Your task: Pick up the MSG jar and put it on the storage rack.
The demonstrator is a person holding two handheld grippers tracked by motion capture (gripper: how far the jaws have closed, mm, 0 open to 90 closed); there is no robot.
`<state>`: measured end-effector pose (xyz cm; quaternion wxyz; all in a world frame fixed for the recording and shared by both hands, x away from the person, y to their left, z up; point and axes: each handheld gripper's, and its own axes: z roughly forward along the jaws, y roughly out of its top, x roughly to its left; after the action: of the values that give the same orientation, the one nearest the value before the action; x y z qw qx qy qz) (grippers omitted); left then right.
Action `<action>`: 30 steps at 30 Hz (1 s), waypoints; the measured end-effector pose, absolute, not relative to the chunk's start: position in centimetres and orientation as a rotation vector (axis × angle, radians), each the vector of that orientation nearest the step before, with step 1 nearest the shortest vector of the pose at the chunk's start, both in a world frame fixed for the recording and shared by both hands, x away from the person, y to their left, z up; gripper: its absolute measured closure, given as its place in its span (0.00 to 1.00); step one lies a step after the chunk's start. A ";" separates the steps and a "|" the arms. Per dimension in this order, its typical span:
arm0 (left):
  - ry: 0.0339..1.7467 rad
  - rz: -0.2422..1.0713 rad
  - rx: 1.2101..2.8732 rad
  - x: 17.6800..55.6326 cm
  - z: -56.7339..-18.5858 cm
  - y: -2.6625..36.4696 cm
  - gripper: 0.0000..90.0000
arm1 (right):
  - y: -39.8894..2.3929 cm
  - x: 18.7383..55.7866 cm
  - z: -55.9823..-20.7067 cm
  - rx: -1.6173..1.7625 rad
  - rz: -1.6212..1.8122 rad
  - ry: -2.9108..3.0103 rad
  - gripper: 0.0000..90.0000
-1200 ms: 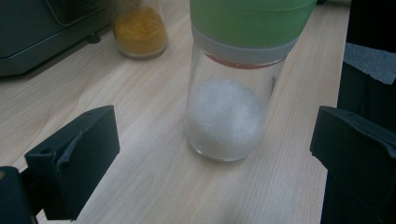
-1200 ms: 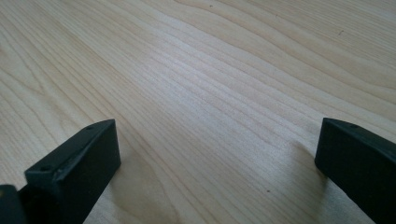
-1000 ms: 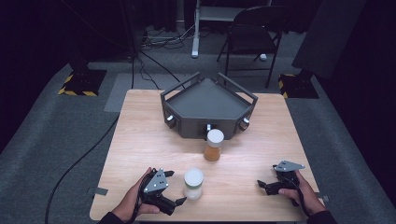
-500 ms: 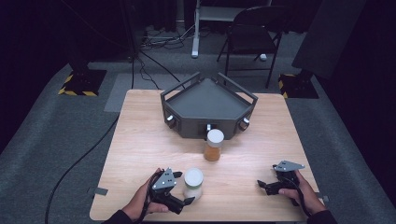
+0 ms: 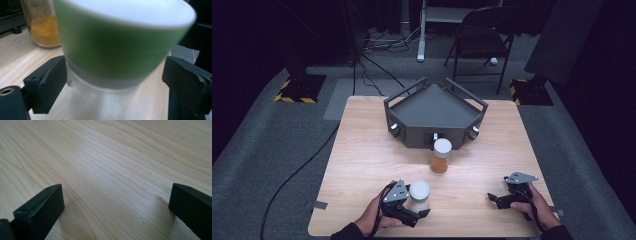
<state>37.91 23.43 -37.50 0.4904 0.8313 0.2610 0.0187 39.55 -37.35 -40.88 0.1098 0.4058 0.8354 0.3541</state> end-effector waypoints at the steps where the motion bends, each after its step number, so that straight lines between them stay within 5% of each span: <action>1: 0.633 0.057 2.017 37.9 -37.5 23.3 0.10 | -37.3 39.5 -40.9 1.193 1.041 2.455 0.00; 10: 0.588 0.147 1.987 37.8 -38.2 22.9 0.36 | -37.4 39.6 -40.9 1.190 1.042 2.456 0.00; 30: 0.675 0.207 1.962 37.8 -36.4 22.7 0.39 | -37.4 39.6 -40.9 1.189 1.042 2.457 0.00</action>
<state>37.84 22.66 -36.41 0.5038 0.8128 0.2797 0.0857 39.58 -37.37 -40.89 0.1098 0.4045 0.8359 0.3544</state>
